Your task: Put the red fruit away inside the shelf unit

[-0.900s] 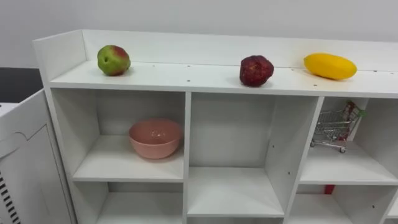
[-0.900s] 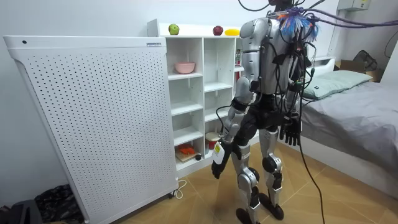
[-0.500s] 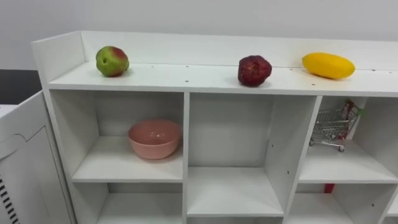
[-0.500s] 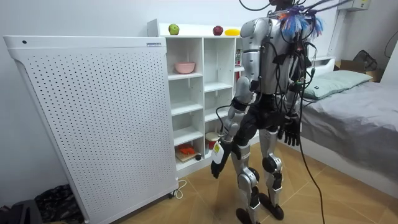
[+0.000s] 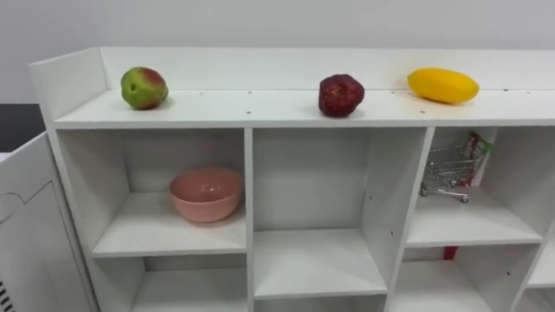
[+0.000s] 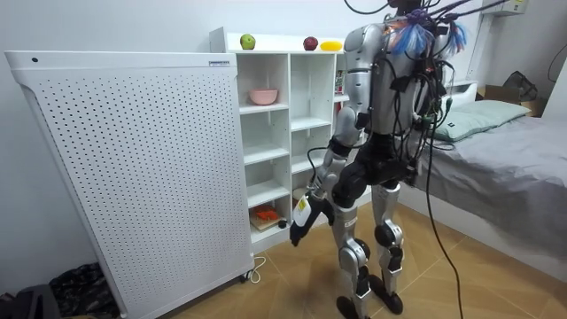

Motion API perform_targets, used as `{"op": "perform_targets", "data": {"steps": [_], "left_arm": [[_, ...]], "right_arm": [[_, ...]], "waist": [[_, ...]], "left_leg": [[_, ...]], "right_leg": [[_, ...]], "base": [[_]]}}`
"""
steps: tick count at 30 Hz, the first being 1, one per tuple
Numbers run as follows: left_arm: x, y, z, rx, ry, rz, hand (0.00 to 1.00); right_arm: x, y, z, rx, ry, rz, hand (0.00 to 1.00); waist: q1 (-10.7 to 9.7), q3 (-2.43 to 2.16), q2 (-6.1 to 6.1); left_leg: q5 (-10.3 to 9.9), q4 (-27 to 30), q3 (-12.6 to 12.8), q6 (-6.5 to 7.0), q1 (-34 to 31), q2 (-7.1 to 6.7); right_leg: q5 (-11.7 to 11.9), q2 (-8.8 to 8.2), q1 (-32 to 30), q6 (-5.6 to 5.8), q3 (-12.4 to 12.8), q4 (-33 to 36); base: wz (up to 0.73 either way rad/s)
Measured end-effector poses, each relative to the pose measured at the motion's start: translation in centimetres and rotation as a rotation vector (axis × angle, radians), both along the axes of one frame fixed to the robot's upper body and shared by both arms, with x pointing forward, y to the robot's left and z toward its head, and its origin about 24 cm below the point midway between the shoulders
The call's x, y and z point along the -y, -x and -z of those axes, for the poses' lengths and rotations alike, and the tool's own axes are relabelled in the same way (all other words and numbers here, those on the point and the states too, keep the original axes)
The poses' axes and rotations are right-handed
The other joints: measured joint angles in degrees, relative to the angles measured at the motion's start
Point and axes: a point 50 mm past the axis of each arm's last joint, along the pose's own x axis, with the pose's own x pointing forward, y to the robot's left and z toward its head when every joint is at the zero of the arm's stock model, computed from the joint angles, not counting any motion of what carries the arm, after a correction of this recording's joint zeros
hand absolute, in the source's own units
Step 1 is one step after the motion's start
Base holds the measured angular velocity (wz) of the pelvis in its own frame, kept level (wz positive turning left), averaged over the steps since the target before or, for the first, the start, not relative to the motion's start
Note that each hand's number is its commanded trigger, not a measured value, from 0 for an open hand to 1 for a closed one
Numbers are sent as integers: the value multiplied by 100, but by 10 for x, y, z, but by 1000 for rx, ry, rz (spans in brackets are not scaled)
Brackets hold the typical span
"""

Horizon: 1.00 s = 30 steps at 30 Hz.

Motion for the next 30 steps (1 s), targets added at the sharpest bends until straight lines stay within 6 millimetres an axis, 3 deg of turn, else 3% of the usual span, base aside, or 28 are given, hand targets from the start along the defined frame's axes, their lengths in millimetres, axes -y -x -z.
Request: {"op": "perform_targets", "data": {"steps": [1, 3, 6, 9, 10, 12, 22, 30], "left_arm": [[0, -1, 0, 8, -5, 2, 0], [0, -9, -1, 52, -15, 17, 0], [1, -10, -2, 70, -22, 28, 0], [1, -8, -2, 71, -38, 31, 0], [1, -9, -2, 79, -47, 38, 0], [3, -8, -2, 81, -42, 46, 0], [5, -10, -1, 103, -33, 73, 0], [6, -7, -1, 95, -21, 102, 0]], "right_arm": [[0, -13, -7, 67, 13, -4, 0], [-4, -57, -42, 311, 72, -63, 0], [-12, -92, -88, 580, 143, -111, 0], [-20, -102, -108, 676, 205, -150, 0], [-24, -106, -115, 709, 231, -179, 0], [-29, -111, -127, 766, 261, -208, 0], [-48, -133, -213, 1194, 393, -235, 0], [-50, -143, -238, 1317, 453, -206, 0]], "waist": [[2, -2, -3], [29, -22, -42], [25, -28, -48], [49, -58, -46], [52, -41, -75], [166, -53, -92], [321, -56, -19], [310, -71, -47]], "left_leg": [[0, -3, -3, 0, 2, 2], [1, -13, 2, -2, -21, 12], [25, 9, 8, -1, -91, 12], [28, 23, 6, -2, -85, 21], [28, 18, 5, -2, -90, 20], [28, -10, 35, -2, -116, 20], [30, 21, 84, 1, -150, 13], [35, 90, 61, 1, -192, 20]], "right_leg": [[0, -1, 0, 0, -16, 2], [0, 3, -70, -1, 3, 12], [7, 5, -87, -11, 27, 2], [7, 12, -95, -10, 35, 3], [7, 11, -101, -10, 35, -4], [7, 11, -162, -10, 39, 10], [8, -5, -195, -9, 42, 8], [26, -1, -169, -33, 10, 33]], "base": [[4], [5], [1], [1], [0], [-8], [-2], [0]]}}
